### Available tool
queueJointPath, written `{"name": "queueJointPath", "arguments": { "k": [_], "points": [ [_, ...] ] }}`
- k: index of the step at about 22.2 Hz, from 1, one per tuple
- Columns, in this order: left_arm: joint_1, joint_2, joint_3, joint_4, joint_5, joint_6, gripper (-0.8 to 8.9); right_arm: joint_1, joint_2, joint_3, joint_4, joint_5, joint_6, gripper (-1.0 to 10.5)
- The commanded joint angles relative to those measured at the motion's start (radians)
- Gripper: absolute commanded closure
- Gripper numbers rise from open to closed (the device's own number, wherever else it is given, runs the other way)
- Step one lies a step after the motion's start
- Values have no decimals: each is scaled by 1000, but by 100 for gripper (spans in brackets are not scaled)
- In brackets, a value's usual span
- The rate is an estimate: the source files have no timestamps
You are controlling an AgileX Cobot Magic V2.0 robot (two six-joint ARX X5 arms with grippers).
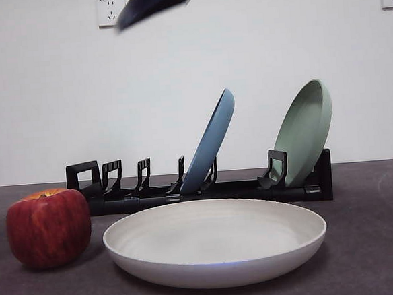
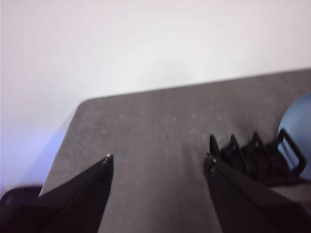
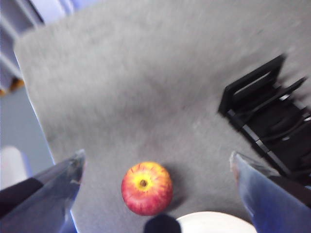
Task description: Take the yellow plate from the plate rack,put the plate on the table,take the apple from the table,put the apple in the plate
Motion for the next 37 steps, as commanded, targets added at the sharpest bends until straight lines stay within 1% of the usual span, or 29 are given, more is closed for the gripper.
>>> {"name": "queueJointPath", "arguments": {
  "k": [1,6,11,12,14,18,19,20,22,23,24,28,29,32,33,34,37],
  "points": [
    [4,0,-6,-27,3,6,500,32,90,12,1,32,-33,442],
    [4,1,-6,-48,12,-12,500,61,242,27,6,33,-53,442],
    [4,1,-6,-69,14,-17,500,61,332,27,38,29,-60,442],
    [4,1,-6,-69,14,-19,500,61,348,27,48,23,-60,442],
    [4,1,-6,-69,14,-19,500,61,385,27,62,-29,-59,443],
    [4,1,-6,-87,14,-19,500,68,452,27,62,-22,-58,448],
    [4,1,-6,-98,13,-19,500,68,463,27,62,-18,-58,492],
    [4,1,-6,-108,13,-19,500,69,469,27,61,-14,-58,594],
    [4,1,-6,-124,13,-18,500,73,470,27,61,-14,-58,867],
    [4,1,-6,-129,13,-18,500,75,470,27,62,-14,-58,973],
    [4,1,-6,-131,13,-19,500,77,470,27,62,-14,-58,958],
    [4,1,-6,-130,14,-18,500,79,443,33,53,-7,-58,958],
    [4,2,-6,-129,14,-18,500,79,419,37,48,15,-58,958],
    [4,16,-6,-120,14,-18,500,69,306,57,-11,93,-59,958],
    [4,24,-6,-113,15,-18,500,59,261,59,-33,106,-59,958],
    [4,35,-6,-101,17,-18,500,46,209,59,-60,118,-59,958],
    [4,63,-6,-69,19,-16,500,-6,82,59,-133,117,-45,958]
  ]
}}
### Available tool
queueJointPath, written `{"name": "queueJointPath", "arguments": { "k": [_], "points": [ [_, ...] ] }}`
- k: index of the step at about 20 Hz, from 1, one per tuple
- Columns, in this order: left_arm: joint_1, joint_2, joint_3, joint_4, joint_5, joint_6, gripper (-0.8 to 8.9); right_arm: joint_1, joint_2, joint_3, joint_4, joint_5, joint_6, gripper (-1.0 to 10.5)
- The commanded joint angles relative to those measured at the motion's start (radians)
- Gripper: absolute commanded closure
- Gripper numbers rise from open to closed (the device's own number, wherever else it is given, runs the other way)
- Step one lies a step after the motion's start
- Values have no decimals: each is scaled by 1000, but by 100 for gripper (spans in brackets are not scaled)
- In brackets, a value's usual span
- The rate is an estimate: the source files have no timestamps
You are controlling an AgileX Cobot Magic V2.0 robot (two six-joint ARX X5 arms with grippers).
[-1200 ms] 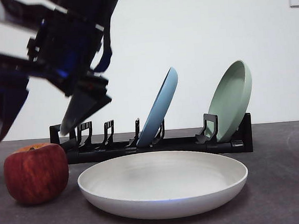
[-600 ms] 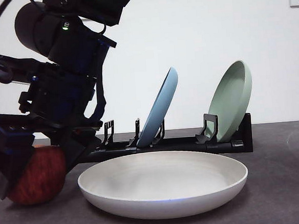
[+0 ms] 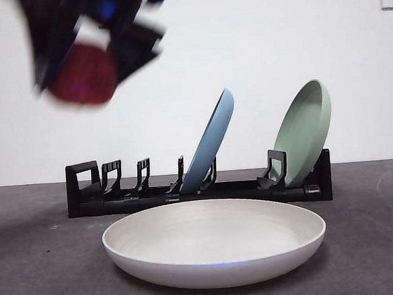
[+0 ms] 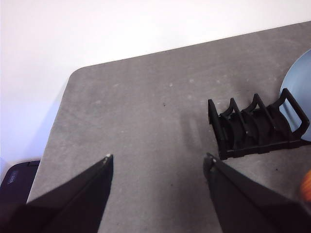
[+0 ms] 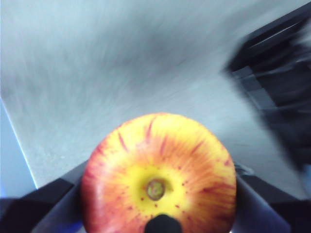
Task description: Take the yellow plate from the plate rack,put the plate on the table,take the apple from the table,put the apple in the plate
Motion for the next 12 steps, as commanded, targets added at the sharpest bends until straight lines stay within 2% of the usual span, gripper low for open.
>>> {"name": "queueJointPath", "arguments": {
  "k": [1,5,8,12],
  "points": [
    [4,19,-6,26,6,-3,500,-48,-80,-3,-64,6,17,958],
    [4,60,-6,64,80,-2,500,-141,-214,-3,-238,8,50,958],
    [3,76,-6,72,101,-2,500,-207,-259,-3,-392,10,91,958],
    [3,77,-6,73,126,-2,500,-224,-265,-15,-521,140,184,958]
  ]
}}
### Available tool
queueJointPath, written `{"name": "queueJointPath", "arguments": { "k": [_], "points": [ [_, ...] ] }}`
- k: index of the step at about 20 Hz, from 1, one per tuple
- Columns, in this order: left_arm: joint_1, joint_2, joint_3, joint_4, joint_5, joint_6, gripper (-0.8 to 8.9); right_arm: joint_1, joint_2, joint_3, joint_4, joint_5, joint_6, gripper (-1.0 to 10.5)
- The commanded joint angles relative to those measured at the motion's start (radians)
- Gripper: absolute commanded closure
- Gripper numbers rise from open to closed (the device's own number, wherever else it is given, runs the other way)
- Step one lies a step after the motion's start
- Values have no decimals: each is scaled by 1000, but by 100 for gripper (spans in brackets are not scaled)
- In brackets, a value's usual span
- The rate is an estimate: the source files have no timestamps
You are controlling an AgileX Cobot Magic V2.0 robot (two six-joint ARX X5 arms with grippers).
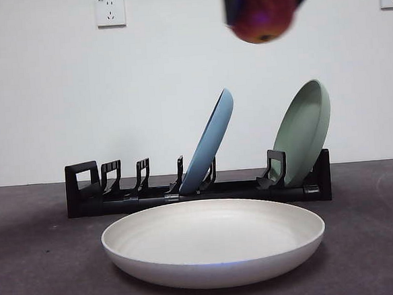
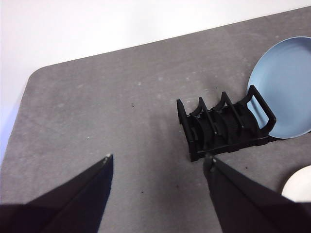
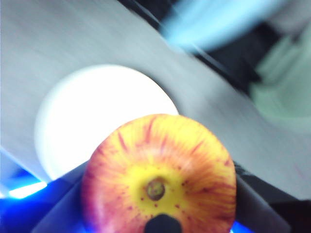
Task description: Take the yellow plate from the plate rack,put the plate on the table,take the apple from the table,put the apple in the plate
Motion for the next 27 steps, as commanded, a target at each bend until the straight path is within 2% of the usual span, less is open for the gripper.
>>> {"name": "queueJointPath", "arguments": {
  "k": [1,6,9,13,20,27],
  "points": [
    [3,-2,-5,11,6,-2,500,10,3,-29,8,30,82,958],
    [3,-2,-5,8,11,-2,500,82,5,-206,182,25,143,958],
    [3,-3,-5,8,12,-1,500,136,7,-348,357,21,169,958],
    [3,-2,-5,8,13,5,500,179,33,-493,544,20,179,958],
    [3,-2,-5,8,13,5,500,178,197,-525,639,19,167,958],
    [3,-2,-5,1,13,5,500,178,243,-525,651,11,168,935]
  ]
}}
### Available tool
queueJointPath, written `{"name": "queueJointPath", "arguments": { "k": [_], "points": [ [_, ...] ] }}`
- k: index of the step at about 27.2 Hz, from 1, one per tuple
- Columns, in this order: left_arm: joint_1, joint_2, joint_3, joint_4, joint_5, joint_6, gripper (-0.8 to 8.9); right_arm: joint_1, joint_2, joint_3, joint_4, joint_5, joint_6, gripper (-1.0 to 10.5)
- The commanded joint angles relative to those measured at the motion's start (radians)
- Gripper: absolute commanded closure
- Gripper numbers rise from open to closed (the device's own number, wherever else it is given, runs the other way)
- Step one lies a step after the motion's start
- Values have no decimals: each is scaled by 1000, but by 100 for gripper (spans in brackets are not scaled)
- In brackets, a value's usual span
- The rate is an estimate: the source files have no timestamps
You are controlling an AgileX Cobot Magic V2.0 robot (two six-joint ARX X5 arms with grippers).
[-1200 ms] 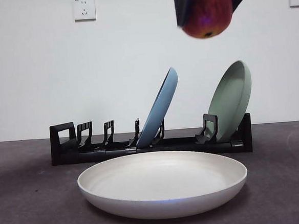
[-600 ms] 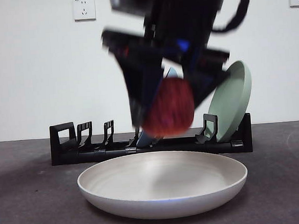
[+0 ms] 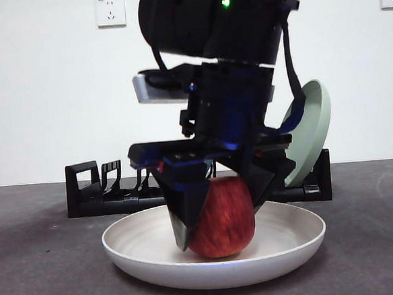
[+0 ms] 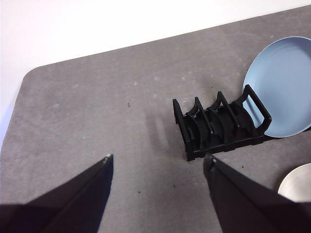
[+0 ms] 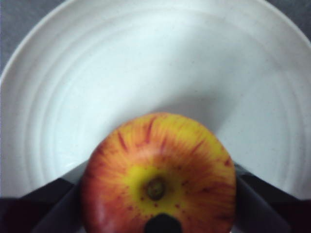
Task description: Take the yellow plate from the plate rack,put the plate on the table,take the apple from the table,put the apple in the plate
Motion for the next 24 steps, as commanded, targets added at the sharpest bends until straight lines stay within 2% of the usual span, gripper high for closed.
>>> {"name": "queueJointPath", "arguments": {
  "k": [1,5,8,16,24],
  "points": [
    [3,-2,-5,1,0,5,500,2,10,-7,6,-26,4,902],
    [3,-2,-5,1,0,5,500,2,10,-7,6,-51,7,629],
    [3,-2,-5,2,1,5,500,2,10,-7,4,-50,7,474],
    [3,-2,-5,1,3,4,500,-1,6,-6,4,-48,5,465],
    [3,4,-5,7,94,4,500,-42,-66,27,-14,-48,-26,470]
  ]
}}
